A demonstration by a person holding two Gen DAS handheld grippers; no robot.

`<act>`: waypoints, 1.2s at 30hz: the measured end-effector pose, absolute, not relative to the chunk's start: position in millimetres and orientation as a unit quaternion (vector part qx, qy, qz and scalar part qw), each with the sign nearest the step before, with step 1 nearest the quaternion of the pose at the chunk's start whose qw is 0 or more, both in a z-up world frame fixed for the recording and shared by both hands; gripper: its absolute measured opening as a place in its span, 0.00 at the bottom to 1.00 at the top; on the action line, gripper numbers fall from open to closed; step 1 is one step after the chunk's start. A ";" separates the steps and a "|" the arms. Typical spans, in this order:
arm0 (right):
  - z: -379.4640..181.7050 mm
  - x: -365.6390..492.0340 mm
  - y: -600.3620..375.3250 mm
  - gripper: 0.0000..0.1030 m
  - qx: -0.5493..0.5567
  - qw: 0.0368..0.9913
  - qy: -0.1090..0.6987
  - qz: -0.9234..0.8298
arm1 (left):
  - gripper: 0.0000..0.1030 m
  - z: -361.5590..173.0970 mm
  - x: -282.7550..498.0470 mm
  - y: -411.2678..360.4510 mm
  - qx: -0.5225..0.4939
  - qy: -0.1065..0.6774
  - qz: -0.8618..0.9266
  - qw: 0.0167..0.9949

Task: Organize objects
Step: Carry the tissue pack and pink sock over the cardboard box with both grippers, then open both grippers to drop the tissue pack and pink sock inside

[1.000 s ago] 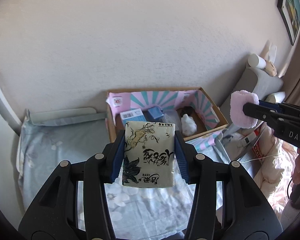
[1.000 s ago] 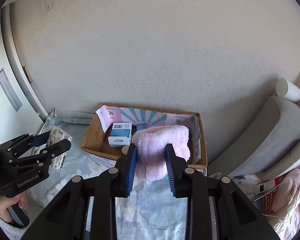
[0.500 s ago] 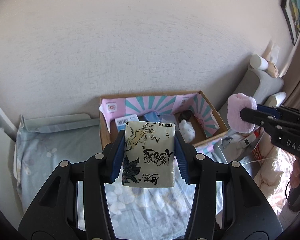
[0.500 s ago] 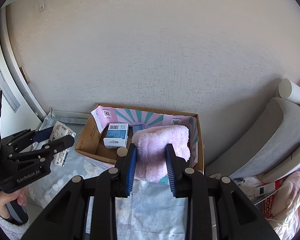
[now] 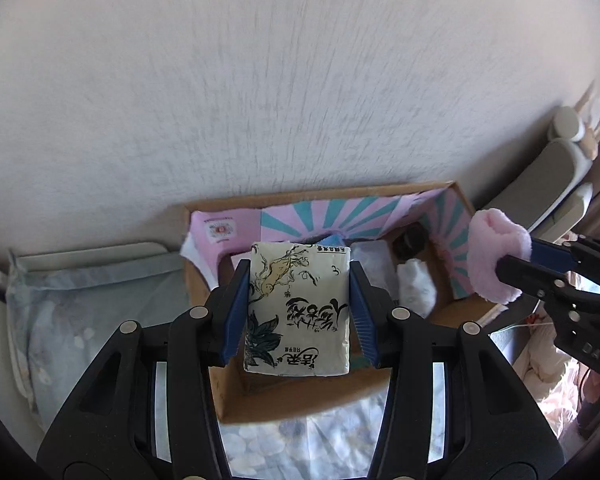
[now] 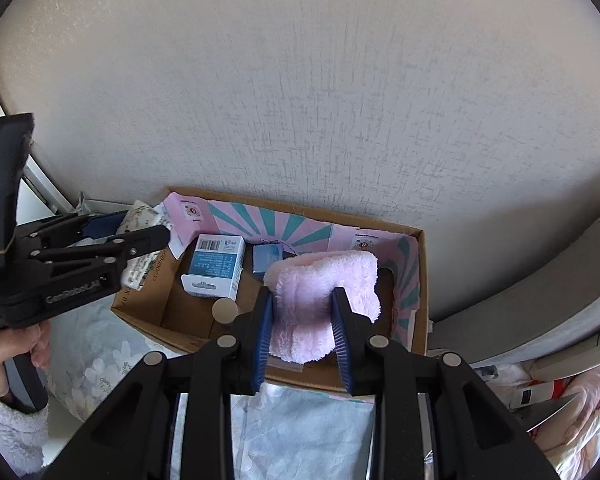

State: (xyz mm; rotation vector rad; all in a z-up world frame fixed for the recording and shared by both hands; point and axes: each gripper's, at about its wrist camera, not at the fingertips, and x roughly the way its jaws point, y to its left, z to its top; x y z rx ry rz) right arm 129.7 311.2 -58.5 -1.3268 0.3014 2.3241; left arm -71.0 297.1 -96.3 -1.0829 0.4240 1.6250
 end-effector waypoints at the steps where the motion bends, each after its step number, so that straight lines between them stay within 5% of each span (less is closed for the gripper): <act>1: -61.7 127.9 313.0 0.26 -0.484 0.221 0.110 0.840 | 0.42 -101.8 -71.4 301.3 -0.461 0.182 0.681 0.539; 17: -96.9 113.3 327.0 0.26 -0.512 0.187 0.120 0.830 | 0.42 -123.1 -73.8 330.5 -0.490 0.193 0.658 0.538; 19: -96.0 113.0 325.3 0.46 -0.509 0.177 0.118 0.834 | 0.45 -120.0 -76.2 334.2 -0.491 0.192 0.661 0.534; 20: -96.9 112.5 324.9 0.56 -0.511 0.174 0.119 0.833 | 0.55 -118.0 -77.5 335.2 -0.490 0.190 0.663 0.533; 21: -99.3 112.4 324.3 0.80 -0.513 0.170 0.122 0.833 | 0.70 -116.4 -78.6 336.3 -0.490 0.186 0.664 0.534; 22: -101.9 112.5 323.8 1.00 -0.513 0.163 0.126 0.833 | 0.98 -115.5 -79.7 337.5 -0.489 0.184 0.664 0.534; 36: -111.3 124.3 320.3 1.00 -0.496 0.170 0.148 0.839 | 1.00 -112.8 -78.5 340.5 -0.494 0.180 0.657 0.541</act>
